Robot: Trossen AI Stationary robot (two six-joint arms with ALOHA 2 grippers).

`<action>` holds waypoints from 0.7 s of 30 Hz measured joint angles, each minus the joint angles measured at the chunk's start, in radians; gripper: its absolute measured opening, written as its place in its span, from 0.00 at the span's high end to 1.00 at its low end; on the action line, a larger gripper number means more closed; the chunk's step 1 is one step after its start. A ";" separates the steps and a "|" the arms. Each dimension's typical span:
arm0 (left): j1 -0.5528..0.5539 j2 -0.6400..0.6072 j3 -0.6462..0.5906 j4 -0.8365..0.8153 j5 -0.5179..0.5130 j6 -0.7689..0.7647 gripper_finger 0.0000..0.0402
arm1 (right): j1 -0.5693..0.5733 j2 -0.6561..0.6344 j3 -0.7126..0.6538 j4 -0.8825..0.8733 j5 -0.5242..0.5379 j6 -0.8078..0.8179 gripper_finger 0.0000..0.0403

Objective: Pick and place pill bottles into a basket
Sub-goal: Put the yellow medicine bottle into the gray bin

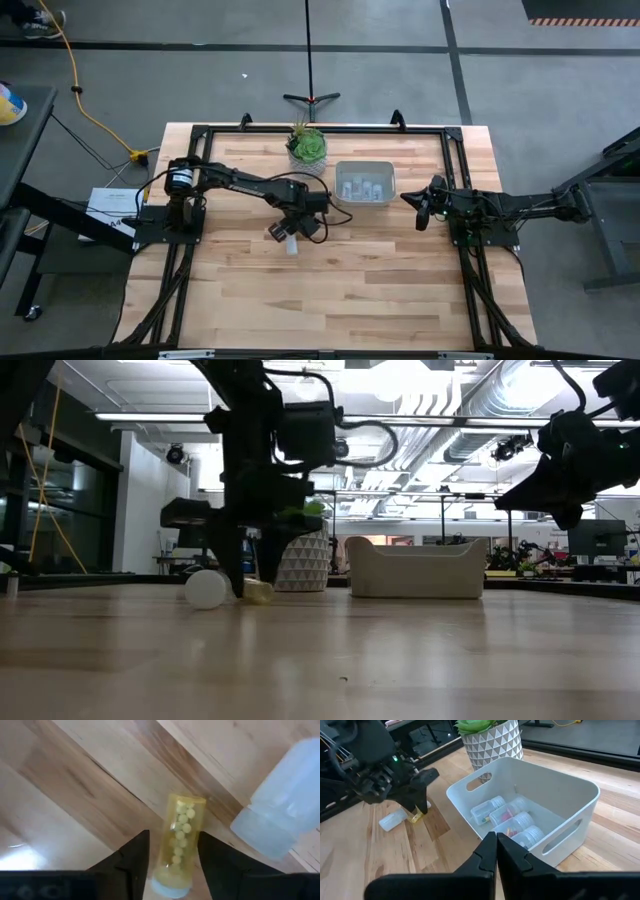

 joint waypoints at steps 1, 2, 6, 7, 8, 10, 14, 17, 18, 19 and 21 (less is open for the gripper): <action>0.000 0.002 -0.002 -0.005 0.000 0.000 0.52 | 0.000 0.000 0.000 0.000 0.000 0.000 1.00; 0.000 0.002 -0.004 -0.008 0.000 0.000 0.54 | 0.000 0.002 0.000 0.000 0.000 0.000 0.99; 0.000 0.009 -0.001 0.008 -0.001 -0.003 0.60 | 0.000 0.000 0.000 0.000 0.000 0.000 0.99; 0.000 0.009 -0.002 0.005 -0.004 -0.004 0.61 | 0.000 0.000 0.000 0.000 0.000 0.000 0.99; 0.000 0.009 -0.002 0.010 -0.005 -0.004 0.62 | 0.000 0.000 0.000 0.000 0.000 0.000 1.00; 0.000 0.009 -0.001 0.012 -0.009 -0.006 0.65 | 0.000 0.000 0.000 0.000 0.000 0.000 1.00; 0.000 0.009 0.024 0.003 -0.083 -0.061 0.67 | 0.000 0.001 0.000 0.000 0.000 0.000 0.99; 0.000 0.009 0.055 0.000 -0.130 -0.106 0.66 | 0.000 0.000 0.000 0.000 0.000 0.000 1.00; 0.000 0.009 0.070 -0.004 -0.139 -0.112 0.66 | 0.000 0.000 0.000 0.000 0.000 0.000 1.00; 0.001 0.009 0.087 -0.002 -0.153 -0.113 0.65 | 0.000 0.000 0.000 0.000 0.000 0.000 1.00; 0.001 0.006 0.129 -0.005 -0.168 -0.120 0.65 | 0.000 0.000 0.000 0.000 0.000 0.000 0.99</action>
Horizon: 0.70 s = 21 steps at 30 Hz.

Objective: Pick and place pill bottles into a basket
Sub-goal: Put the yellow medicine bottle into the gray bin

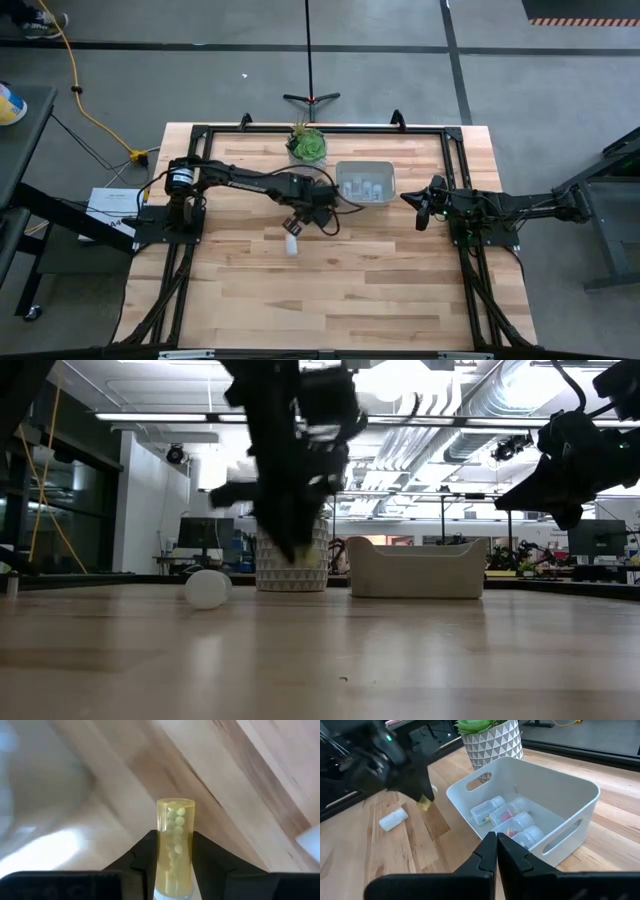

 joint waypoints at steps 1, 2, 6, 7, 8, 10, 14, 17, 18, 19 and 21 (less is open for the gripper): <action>0.000 -0.003 0.023 -0.005 -0.006 -0.009 0.65 | 0.000 0.000 0.000 0.000 0.000 0.000 0.99; 0.000 -0.005 0.050 -0.003 -0.007 -0.015 0.65 | 0.000 0.000 0.000 0.000 0.000 0.000 0.99; 0.000 -0.006 0.166 0.000 -0.007 -0.047 0.66 | 0.000 0.000 0.000 0.000 0.000 0.000 1.00; 0.000 -0.006 0.192 0.010 -0.007 -0.053 0.66 | 0.000 0.000 0.000 0.000 0.000 0.000 0.99; 0.000 -0.007 0.216 0.031 -0.007 -0.057 0.66 | 0.000 0.000 0.000 0.000 0.000 0.000 0.99; 0.000 -0.007 0.247 0.090 0.002 -0.084 0.65 | 0.000 0.000 0.000 0.000 0.000 0.000 0.99; 0.011 -0.007 0.266 0.245 0.008 -0.157 0.65 | 0.000 0.000 0.000 0.000 0.000 0.000 0.99; 0.032 0.005 0.266 0.328 0.017 -0.212 0.66 | 0.000 0.000 0.000 0.000 0.000 0.000 1.00; 0.039 0.014 0.266 0.358 0.016 -0.229 0.66 | 0.000 0.000 0.000 0.000 0.000 0.000 1.00; 0.048 0.023 0.266 0.371 0.016 -0.245 0.66 | 0.000 0.000 0.000 0.000 0.000 0.000 0.99; 0.065 0.048 0.266 0.421 0.016 -0.267 0.66 | 0.000 0.000 0.000 0.000 0.000 0.000 0.99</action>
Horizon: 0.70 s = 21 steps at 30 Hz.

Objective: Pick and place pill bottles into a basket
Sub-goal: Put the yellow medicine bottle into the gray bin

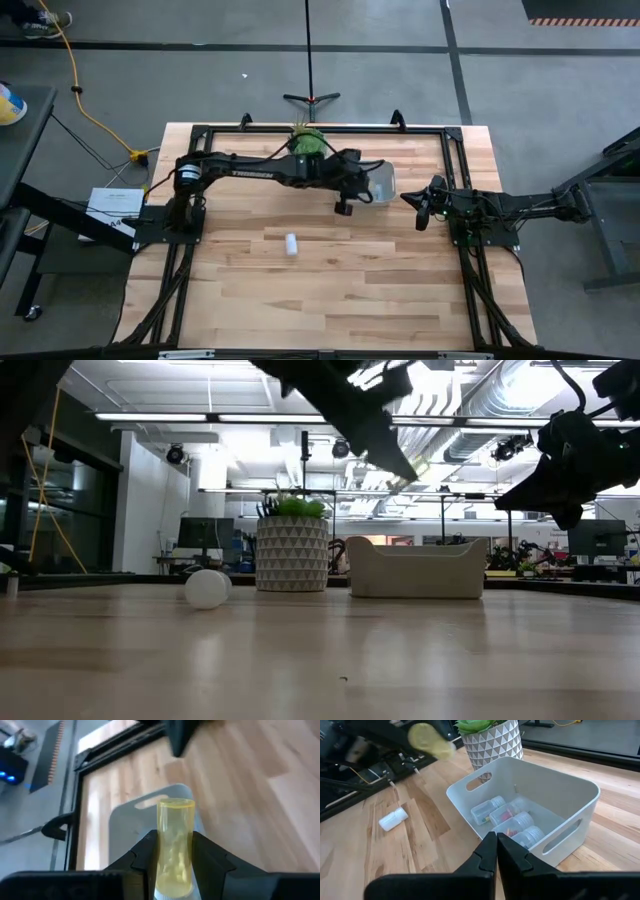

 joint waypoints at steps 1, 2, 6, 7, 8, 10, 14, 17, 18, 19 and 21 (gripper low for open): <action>0.007 0.011 0.000 0.013 0.000 -0.010 0.65 | 0.000 0.000 0.000 0.000 0.000 0.000 0.99; 0.014 0.023 0.000 0.020 0.000 -0.020 0.65 | 0.000 0.000 0.000 0.000 0.000 0.004 0.99; 0.042 0.070 0.000 0.010 -0.003 -0.099 0.66 | 0.000 0.000 0.000 0.001 0.000 0.007 1.00; 0.050 0.082 0.000 0.004 -0.003 -0.124 0.66 | 0.000 0.000 0.000 0.001 0.000 0.007 0.99; 0.058 0.093 0.000 0.001 -0.006 -0.151 0.66 | 0.000 0.000 0.000 0.001 0.000 0.008 0.99; 0.076 0.116 0.000 -0.007 -0.032 -0.172 0.66 | 0.000 0.000 0.000 0.001 0.000 0.007 0.99; 0.100 0.136 -0.002 0.007 -0.066 -0.174 0.65 | 0.000 0.000 0.000 0.002 0.000 0.008 1.00; 0.113 0.135 -0.001 0.006 -0.066 -0.178 0.65 | 0.000 0.000 0.000 0.002 0.000 0.008 0.99; 0.118 0.135 -0.001 0.005 -0.070 -0.183 0.65 | 0.000 0.000 0.000 0.002 0.000 0.008 0.99; 0.122 0.135 -0.001 0.005 -0.075 -0.192 0.65 | 0.000 0.000 0.000 0.002 0.000 0.008 0.99; 0.132 0.135 -0.001 0.009 -0.076 -0.198 0.65 | 0.000 0.000 0.000 0.002 0.000 0.008 1.00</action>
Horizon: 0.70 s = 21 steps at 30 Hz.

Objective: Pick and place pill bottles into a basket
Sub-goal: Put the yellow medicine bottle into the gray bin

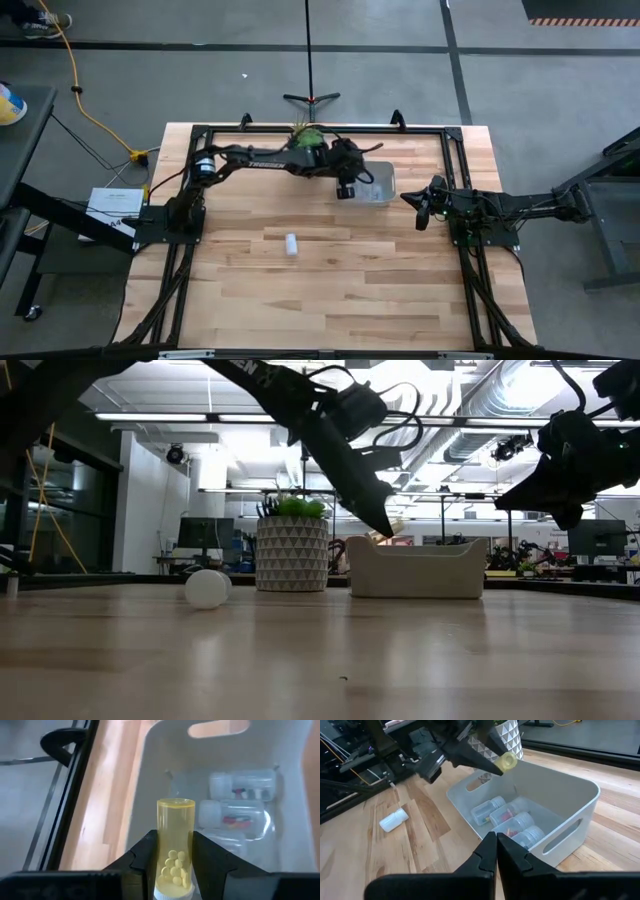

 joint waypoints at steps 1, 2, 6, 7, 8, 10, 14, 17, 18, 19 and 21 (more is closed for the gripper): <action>0.002 0.000 0.000 0.000 0.003 0.000 0.65 | 0.000 0.000 0.000 0.000 0.000 0.000 1.00; 0.004 0.000 0.000 -0.002 0.009 0.000 0.65 | 0.000 0.000 0.000 0.000 0.000 0.000 1.00; -0.001 0.000 0.000 -0.002 0.016 0.001 0.65 | 0.000 0.000 0.000 0.000 0.000 0.000 0.98; -0.001 0.000 0.000 -0.002 0.015 0.001 0.65 | 0.000 0.000 0.000 0.000 0.000 0.000 0.98; -0.002 0.000 0.000 -0.002 0.019 0.001 0.65 | 0.000 0.000 0.000 0.000 0.000 0.000 0.99; -0.001 0.000 0.000 -0.002 0.019 0.002 0.64 | 0.000 0.000 0.000 0.000 0.000 0.000 0.99; 0.000 0.000 0.000 -0.002 0.024 0.003 0.64 | 0.000 0.000 0.000 0.000 0.000 0.000 1.00; 0.000 0.000 0.000 -0.003 0.053 -0.003 0.64 | 0.000 0.000 0.000 0.000 0.000 0.000 0.99; -0.001 0.000 0.000 -0.002 0.054 -0.010 0.64 | 0.000 0.000 0.000 0.000 0.000 0.000 0.99; -0.001 0.000 0.000 -0.002 0.055 -0.018 0.64 | 0.000 0.000 0.000 0.000 0.000 0.000 0.99; -0.001 0.000 0.000 -0.002 0.055 -0.023 0.62 | 0.000 0.000 0.000 0.000 0.000 0.000 1.00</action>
